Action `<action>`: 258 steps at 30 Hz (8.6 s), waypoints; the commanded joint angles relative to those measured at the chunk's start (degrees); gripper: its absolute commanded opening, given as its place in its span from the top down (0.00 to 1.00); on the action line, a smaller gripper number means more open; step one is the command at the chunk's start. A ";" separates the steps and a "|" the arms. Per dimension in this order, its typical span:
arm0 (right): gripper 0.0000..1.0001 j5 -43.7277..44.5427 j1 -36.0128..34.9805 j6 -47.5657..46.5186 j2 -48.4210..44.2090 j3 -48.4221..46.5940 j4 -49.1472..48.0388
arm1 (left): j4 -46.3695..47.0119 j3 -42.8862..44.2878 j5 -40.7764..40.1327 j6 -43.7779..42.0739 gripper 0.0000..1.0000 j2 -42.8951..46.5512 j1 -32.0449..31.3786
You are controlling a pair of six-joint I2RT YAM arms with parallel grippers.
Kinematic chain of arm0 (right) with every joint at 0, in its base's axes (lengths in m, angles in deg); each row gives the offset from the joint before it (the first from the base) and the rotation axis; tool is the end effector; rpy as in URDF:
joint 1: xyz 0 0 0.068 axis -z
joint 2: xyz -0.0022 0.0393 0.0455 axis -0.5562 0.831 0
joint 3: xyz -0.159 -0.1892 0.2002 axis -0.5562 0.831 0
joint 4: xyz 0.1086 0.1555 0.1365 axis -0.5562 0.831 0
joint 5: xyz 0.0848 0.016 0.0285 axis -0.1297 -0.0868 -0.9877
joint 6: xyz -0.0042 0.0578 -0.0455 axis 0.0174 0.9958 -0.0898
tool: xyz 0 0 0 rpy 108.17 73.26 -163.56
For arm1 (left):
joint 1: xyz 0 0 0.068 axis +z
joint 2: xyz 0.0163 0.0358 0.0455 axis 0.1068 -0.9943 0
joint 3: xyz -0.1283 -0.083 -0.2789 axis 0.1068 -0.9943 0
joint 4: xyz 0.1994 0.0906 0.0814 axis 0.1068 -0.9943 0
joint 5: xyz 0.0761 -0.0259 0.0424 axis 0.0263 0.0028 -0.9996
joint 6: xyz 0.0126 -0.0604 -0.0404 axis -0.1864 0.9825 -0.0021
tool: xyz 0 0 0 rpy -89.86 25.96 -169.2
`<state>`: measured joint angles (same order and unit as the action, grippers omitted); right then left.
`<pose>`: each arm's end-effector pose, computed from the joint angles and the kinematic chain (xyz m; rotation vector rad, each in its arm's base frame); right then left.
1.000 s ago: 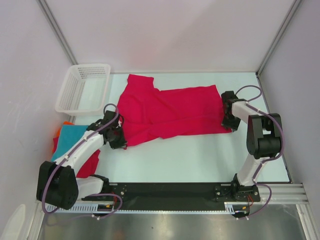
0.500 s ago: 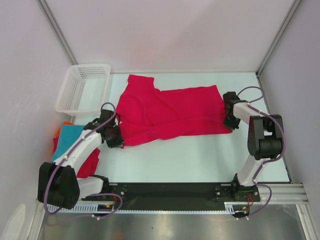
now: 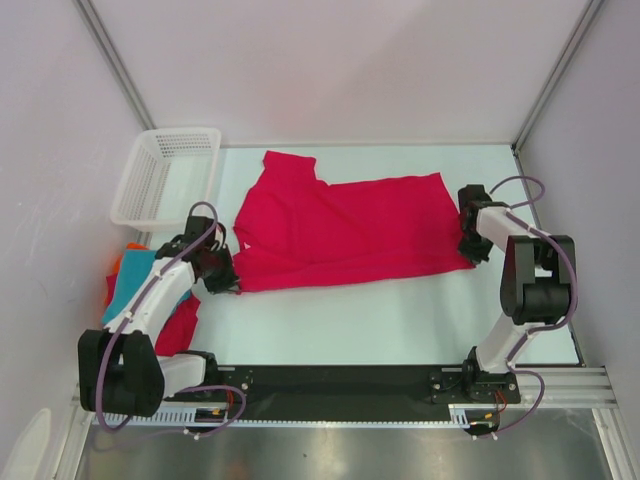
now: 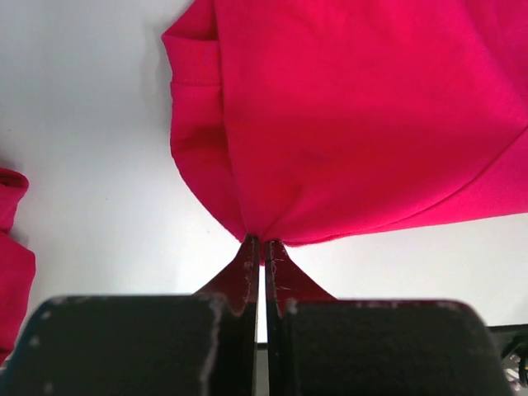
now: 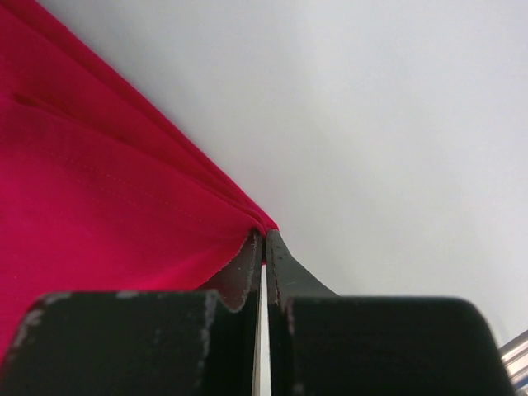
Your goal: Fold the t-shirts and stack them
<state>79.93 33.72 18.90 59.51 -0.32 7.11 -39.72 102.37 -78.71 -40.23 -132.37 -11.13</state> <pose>0.3129 -0.0256 0.2123 0.7274 2.6498 -0.5085 0.1755 -0.0226 0.2432 -0.4613 2.7514 -0.2977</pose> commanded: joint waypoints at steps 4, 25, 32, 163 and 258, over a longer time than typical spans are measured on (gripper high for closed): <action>1.00 4.30 1.48 1.78 -3.41 1.48 2.41 | -1.01 2.18 1.67 -2.29 1.00 2.35 3.05; 0.63 0.25 0.25 0.29 -9.91 -0.54 7.06 | -5.05 6.21 4.31 -3.70 0.43 6.13 4.82; 0.60 -0.27 -1.68 -0.41 -10.80 -5.10 7.95 | -4.53 9.21 4.39 -3.61 0.25 4.12 4.82; 1.00 -37.01 5.88 0.82 47.74 -67.95 -7.43 | 16.13 81.19 8.00 5.79 0.91 -72.27 0.60; 0.60 -8.80 3.33 -3.75 8.01 -20.14 -1.37 | 14.37 16.94 5.37 0.17 0.40 -16.63 0.07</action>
<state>68.65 36.93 15.73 70.05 -18.19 4.69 -24.51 118.96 -73.42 -39.40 -151.29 -10.80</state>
